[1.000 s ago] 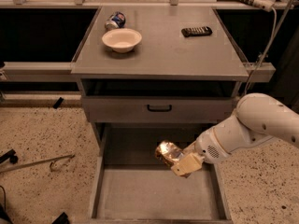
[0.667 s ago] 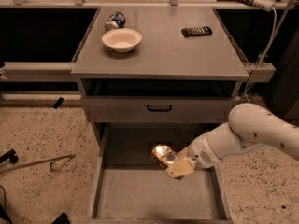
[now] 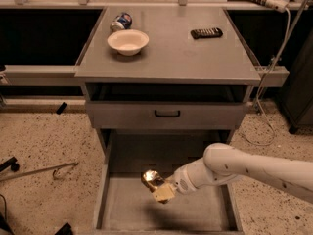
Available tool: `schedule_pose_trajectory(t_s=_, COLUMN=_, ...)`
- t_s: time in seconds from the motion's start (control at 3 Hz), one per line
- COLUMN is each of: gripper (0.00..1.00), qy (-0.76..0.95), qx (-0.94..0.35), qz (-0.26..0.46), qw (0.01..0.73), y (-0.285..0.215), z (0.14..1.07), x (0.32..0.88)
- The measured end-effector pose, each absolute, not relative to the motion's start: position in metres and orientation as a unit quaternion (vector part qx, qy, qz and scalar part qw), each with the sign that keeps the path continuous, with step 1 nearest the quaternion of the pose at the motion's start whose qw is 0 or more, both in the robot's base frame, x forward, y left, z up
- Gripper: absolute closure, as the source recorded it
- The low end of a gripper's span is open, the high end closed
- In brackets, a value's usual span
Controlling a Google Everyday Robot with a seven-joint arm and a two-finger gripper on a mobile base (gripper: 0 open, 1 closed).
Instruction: Place orange can into middle drawer
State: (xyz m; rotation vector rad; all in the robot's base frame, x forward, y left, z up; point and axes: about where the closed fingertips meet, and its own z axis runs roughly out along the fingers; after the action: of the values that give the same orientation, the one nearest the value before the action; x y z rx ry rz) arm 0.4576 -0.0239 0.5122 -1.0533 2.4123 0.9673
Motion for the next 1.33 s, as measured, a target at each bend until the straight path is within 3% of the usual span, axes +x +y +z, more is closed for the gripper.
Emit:
schedule_pose_trajectory(t_s=0.33, gripper=1.00, qy=0.857, qx=-0.347, qz=0.342, qw=0.165, y=0.006, z=0.450, x=0.470)
schedule_pose_trajectory(t_s=1.33, gripper=1.00, qy=0.880, qx=-0.259, qz=0.346, qw=0.198, y=-0.023, z=0.381, x=0.509)
